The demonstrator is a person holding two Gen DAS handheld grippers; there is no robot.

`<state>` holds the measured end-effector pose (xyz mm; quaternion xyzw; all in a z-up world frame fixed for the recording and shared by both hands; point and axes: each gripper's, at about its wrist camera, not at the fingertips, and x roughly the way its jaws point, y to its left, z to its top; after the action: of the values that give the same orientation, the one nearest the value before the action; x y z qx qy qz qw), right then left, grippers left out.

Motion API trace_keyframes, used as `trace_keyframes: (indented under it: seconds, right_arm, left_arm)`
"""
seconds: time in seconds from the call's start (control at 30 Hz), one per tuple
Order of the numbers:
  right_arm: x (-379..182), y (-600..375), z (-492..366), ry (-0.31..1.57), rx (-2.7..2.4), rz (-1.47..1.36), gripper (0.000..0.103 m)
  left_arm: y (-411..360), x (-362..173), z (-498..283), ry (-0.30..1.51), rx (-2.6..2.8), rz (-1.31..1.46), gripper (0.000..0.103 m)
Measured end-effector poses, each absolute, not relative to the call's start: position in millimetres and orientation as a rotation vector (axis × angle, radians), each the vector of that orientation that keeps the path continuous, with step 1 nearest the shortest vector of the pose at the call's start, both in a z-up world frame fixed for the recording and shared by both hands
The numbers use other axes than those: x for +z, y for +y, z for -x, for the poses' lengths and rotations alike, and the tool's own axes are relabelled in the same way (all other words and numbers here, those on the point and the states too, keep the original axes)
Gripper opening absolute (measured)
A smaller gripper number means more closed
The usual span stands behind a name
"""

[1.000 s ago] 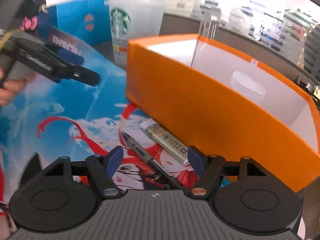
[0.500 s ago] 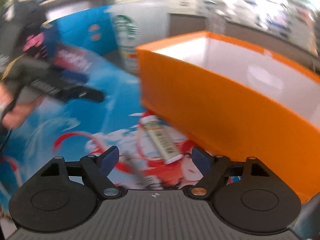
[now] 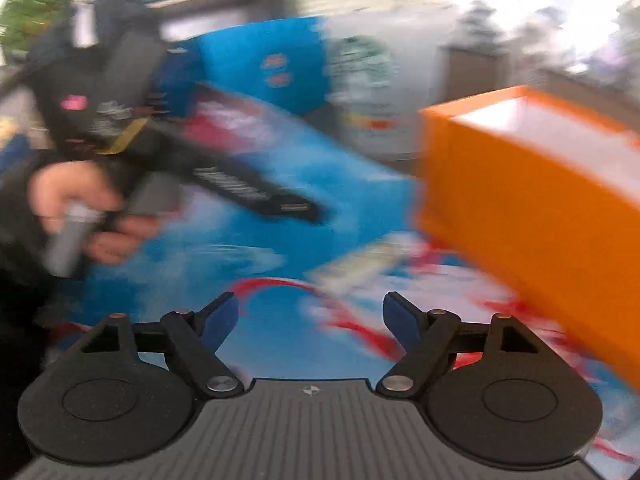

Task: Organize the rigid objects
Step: 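Grasp white lighter with left gripper while right gripper grasps black pen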

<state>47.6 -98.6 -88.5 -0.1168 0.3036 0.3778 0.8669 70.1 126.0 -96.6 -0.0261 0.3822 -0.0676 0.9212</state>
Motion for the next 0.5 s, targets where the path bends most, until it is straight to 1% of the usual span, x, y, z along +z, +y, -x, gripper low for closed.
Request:
trace_keyframes:
  seconds: [0.1,0.13,0.17,0.23,0.33,0.4,0.43,0.5]
  right_arm:
    - [-91,-124,-44,0.673,0.738,0.286,0.080]
    - [-92,-129,-46,0.693,0.722,0.291,0.071]
    - [-93,-134,-47,0.703,0.708,0.299,0.050]
    - [-95,-140,-48,0.719,0.695,0.313,0.027]
    - [-95,-144,-44,0.720,0.705,0.341,0.027]
    - [-95,-142,-42,0.722,0.704,0.354,0.022]
    - [-94,-141,-41,0.727,0.698,0.351,0.017]
    - [-95,-138,-38,0.726,0.677,0.345,0.016]
  left_arm:
    - [113,-98,-69,0.781,-0.168,0.031,0.099]
    - [107,-98,-68,0.779,-0.178,0.016,0.099]
    - [101,-99,-68,0.778,-0.191,-0.001,0.099]
    - [88,-102,-68,0.778,-0.213,-0.034,0.099]
    - [75,-106,-72,0.792,-0.233,-0.061,0.099]
    - [68,-109,-73,0.796,-0.211,-0.089,0.103]
    - [64,-110,-73,0.790,-0.198,-0.110,0.103]
    - [62,-111,-73,0.774,-0.196,-0.104,0.103]
